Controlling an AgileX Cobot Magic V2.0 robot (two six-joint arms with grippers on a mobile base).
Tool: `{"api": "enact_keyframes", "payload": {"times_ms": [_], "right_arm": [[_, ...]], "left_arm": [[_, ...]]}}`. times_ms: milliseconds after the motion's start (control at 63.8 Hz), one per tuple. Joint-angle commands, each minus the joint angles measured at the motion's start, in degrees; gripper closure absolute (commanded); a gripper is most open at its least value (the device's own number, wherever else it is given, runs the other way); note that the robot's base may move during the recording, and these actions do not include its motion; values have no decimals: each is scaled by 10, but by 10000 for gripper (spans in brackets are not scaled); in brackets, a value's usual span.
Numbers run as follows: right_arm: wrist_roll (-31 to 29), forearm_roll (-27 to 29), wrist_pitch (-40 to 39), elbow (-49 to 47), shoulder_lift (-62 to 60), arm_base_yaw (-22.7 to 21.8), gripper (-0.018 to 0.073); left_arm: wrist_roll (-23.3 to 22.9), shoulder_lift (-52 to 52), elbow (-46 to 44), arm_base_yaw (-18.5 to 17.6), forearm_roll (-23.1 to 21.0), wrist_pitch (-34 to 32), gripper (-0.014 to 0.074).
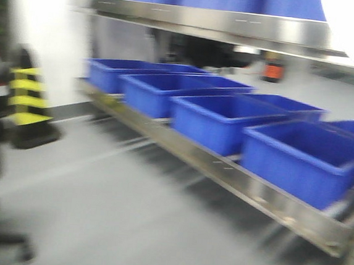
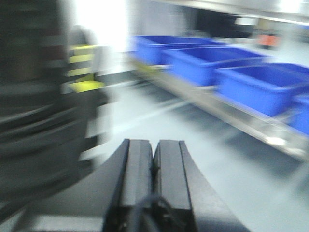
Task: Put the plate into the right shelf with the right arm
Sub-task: 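Hold the plate while the base turns toward the steel shelf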
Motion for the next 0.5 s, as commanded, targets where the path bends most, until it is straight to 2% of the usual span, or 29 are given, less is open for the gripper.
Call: {"api": "enact_keyframes", "payload": {"times_ms": [0, 486], "right_arm": [[-2, -5, -62, -16, 4, -3, 505], [-2, -5, -62, -16, 4, -3, 505]], "left_arm": [[2, -1, 5, -2, -2, -50, 643], [2, -1, 5, -4, -2, -50, 643]]}}
